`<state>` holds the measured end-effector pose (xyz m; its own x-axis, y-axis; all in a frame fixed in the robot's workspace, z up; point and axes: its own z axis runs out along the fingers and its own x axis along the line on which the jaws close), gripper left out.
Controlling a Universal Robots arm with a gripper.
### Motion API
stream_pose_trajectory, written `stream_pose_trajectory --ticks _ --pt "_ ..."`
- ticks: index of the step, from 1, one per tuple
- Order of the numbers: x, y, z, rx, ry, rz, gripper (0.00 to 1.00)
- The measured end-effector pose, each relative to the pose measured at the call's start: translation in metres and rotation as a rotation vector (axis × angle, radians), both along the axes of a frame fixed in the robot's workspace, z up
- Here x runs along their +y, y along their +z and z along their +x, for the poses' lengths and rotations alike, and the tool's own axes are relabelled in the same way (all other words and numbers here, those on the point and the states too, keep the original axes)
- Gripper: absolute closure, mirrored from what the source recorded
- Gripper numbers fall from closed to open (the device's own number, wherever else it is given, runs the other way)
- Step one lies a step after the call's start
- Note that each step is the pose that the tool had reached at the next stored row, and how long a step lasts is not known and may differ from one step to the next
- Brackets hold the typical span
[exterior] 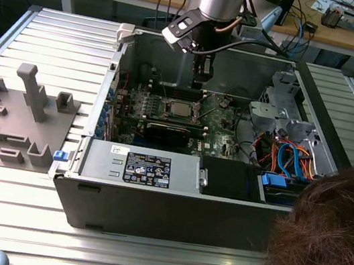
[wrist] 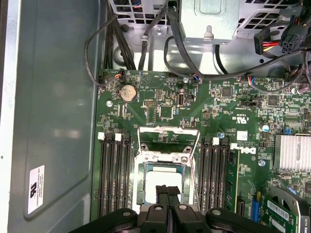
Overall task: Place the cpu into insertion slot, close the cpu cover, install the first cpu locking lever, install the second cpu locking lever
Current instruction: 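Close the cpu cover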
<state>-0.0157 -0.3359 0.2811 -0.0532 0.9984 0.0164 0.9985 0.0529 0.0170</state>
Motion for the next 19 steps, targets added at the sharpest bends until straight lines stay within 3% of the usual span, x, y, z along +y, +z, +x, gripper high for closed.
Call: stream_pose_trajectory --ticks 15,19 --pt "0.0000 -0.0002 0.0038 0.0000 0.000 0.0000 0.89" --pt "0.0000 -0.0045 0.0064 0.0000 0.000 -0.0001 0.89"
